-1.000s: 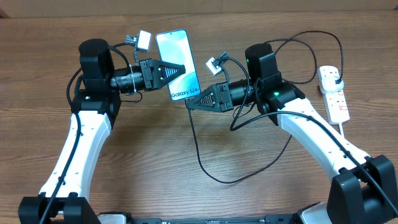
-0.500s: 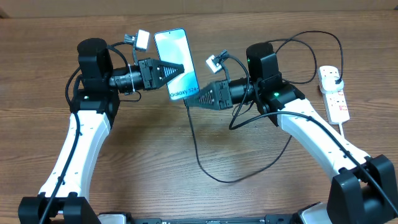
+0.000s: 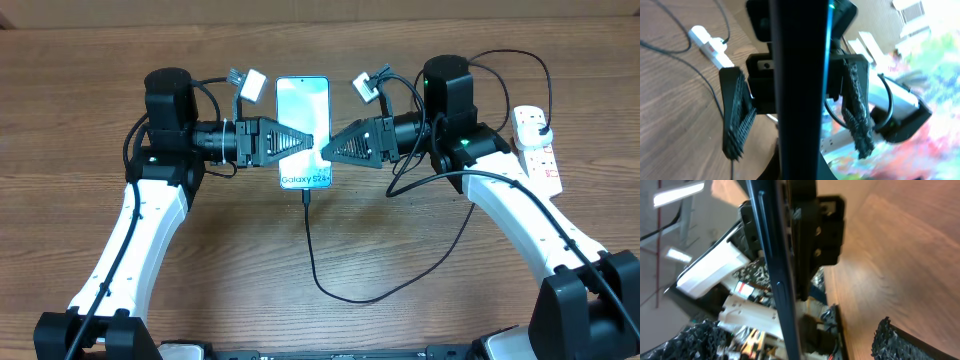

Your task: Plug charger to phone and switch on socket

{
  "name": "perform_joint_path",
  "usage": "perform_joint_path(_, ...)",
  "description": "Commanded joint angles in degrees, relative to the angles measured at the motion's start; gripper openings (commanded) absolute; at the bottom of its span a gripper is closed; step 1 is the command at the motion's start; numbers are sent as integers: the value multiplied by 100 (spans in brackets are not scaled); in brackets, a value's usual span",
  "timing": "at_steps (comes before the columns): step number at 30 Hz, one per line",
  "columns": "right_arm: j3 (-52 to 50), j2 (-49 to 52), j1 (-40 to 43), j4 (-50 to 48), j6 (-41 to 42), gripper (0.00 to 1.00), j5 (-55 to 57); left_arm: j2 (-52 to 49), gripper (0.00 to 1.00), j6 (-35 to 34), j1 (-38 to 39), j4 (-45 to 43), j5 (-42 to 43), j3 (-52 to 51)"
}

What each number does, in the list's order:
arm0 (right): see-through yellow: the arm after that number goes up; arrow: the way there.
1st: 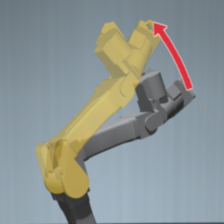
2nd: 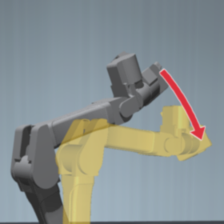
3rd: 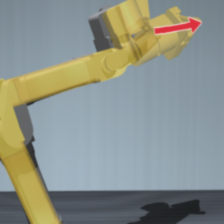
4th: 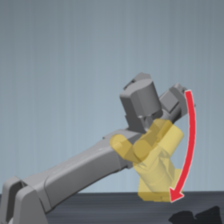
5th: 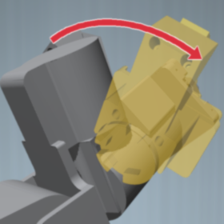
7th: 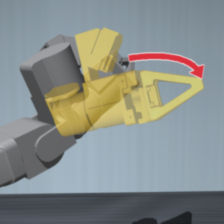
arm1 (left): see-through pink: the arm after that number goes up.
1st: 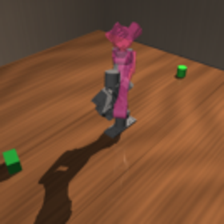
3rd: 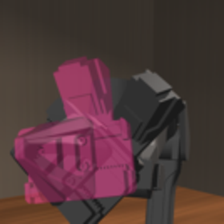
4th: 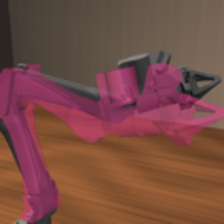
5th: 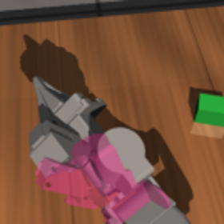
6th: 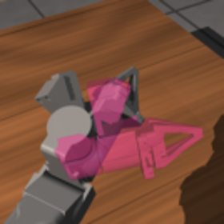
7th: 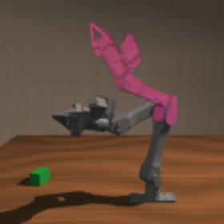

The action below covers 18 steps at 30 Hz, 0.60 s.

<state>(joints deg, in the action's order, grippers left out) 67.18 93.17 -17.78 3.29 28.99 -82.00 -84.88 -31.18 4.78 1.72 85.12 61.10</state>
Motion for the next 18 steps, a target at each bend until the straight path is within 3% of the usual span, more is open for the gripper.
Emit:
perform_joint_path(1, 146, -48, -24, -4, -162, 100, -358, 76, 4, 879, -20, -42, 549, 13)
perform_joint_path(5, 146, -48, -52, 0, -162, 89, -361, 76, 4, 960, -20, -52, 546, 13)
perform_joint_path(10, 144, -48, -216, 9, -245, 60, -260, 76, 4, 1003, -20, -66, 546, 13)
perform_joint_path(18, 144, -48, -387, 562, -251, 45, 627, 76, 4, 1001, -20, -66, 535, 13)
